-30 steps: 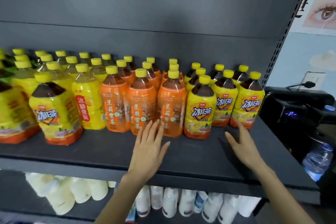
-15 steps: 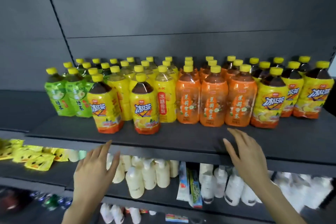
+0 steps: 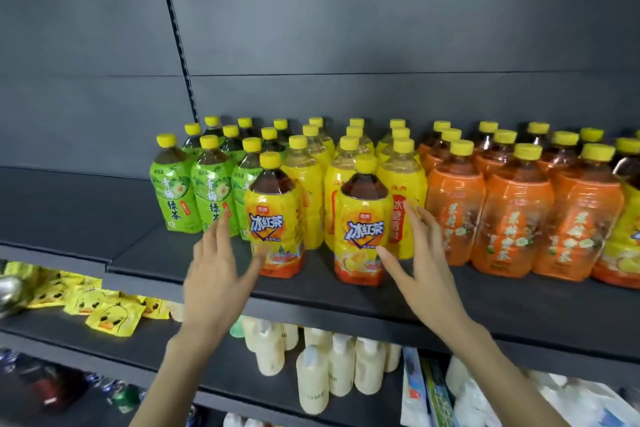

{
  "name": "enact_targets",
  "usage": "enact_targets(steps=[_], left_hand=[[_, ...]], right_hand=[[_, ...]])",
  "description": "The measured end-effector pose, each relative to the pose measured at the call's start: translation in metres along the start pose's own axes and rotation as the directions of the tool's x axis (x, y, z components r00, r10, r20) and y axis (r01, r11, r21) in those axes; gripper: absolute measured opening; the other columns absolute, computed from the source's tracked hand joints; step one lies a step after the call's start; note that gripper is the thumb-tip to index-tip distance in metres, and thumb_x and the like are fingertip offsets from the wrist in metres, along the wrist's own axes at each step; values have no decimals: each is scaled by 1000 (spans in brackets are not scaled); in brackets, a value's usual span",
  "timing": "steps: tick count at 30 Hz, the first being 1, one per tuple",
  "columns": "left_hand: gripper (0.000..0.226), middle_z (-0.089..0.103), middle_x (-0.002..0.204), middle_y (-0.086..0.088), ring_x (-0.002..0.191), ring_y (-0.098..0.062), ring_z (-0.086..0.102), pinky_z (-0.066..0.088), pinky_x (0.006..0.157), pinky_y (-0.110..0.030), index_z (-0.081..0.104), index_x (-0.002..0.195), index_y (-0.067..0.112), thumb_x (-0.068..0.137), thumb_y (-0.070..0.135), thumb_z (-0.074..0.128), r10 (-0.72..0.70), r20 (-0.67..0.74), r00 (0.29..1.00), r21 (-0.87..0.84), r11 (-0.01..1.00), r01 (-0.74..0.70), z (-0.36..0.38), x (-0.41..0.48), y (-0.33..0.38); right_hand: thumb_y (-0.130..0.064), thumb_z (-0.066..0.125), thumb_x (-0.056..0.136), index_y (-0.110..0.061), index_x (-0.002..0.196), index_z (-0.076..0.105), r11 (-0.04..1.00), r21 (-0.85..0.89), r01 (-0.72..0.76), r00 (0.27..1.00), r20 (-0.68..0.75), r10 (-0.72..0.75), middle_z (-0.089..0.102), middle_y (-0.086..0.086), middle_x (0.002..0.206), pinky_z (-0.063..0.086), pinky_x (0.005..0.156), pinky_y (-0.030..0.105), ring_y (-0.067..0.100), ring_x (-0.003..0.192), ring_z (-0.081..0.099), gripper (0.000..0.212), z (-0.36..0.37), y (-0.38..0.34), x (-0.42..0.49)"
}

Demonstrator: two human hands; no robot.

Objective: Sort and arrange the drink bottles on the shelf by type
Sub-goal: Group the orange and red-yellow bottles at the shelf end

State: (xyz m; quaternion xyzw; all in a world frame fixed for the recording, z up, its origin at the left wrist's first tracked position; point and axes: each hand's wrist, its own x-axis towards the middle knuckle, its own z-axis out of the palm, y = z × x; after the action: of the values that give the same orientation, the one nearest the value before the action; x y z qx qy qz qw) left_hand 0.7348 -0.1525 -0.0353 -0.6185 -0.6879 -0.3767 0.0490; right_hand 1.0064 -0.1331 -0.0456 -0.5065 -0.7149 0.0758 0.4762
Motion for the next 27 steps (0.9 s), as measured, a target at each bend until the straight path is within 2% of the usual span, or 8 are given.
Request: enact_targets(steps=[4,7,9,14,17,22,25,27], left_hand=[[100,15,155,-4,141,-24,22,42,95,-53,-1,151,24,80,61,57,3,15,1000,-200,980,0,29,32,11],[110,11,155,-1,139,-27,27,46,92,-52,-15,147,35,75,60,64,-5,15,1000,-276,961,9,54,36,14],[116,15,152,-2,135,-29,34,50,84,-50,-20,143,43,72,55,71,-29,-10,1000,-312,950,25,65,38,10],[115,28,147,-5,129,-29,42,49,83,-51,-9,144,40,68,52,76,-168,20,986,-410,898,161,79,34,4],[112,31,147,-3,128,-30,43,47,86,-52,2,147,32,66,50,78,-191,47,980,-452,871,191,79,36,2],[113,34,146,-2,125,-30,45,45,86,-51,6,148,30,65,46,80,-158,78,984,-487,855,176,66,26,-4],[115,36,146,0,124,-30,47,45,87,-47,4,148,34,64,47,81,-101,95,990,-533,835,136,59,17,-8],[115,37,147,0,126,-28,46,44,90,-45,5,147,35,60,54,78,-79,92,993,-574,811,118,53,12,-8]], right_hand=[[-59,53,81,-42,147,12,999,7,49,991,-121,-47,5,-8,153,39,94,27,9,140,12,79,47,-17,26],[-58,67,73,-34,149,15,997,-70,-23,973,-231,6,8,3,153,52,88,42,28,139,24,94,73,-20,34],[-49,77,69,-35,148,10,987,-144,-71,963,-267,30,8,6,153,57,76,50,38,133,35,104,84,-16,39],[-42,80,68,-42,146,-2,959,-217,-183,947,-300,113,11,10,150,58,61,44,38,116,51,114,92,-20,35],[-45,76,72,-50,142,-11,937,-182,-300,926,-293,239,17,12,149,54,72,46,36,124,44,111,88,-28,31],[-44,74,74,-59,138,-9,941,-126,-316,917,-295,268,28,2,143,49,79,45,27,126,44,106,73,-38,17],[-42,75,74,-59,139,-4,942,-128,-309,914,-315,256,31,-5,138,43,72,33,19,119,48,104,61,-43,0],[-41,76,74,-60,139,-1,948,-124,-295,913,-329,241,33,-9,133,41,68,32,15,112,50,102,52,-44,-10]])
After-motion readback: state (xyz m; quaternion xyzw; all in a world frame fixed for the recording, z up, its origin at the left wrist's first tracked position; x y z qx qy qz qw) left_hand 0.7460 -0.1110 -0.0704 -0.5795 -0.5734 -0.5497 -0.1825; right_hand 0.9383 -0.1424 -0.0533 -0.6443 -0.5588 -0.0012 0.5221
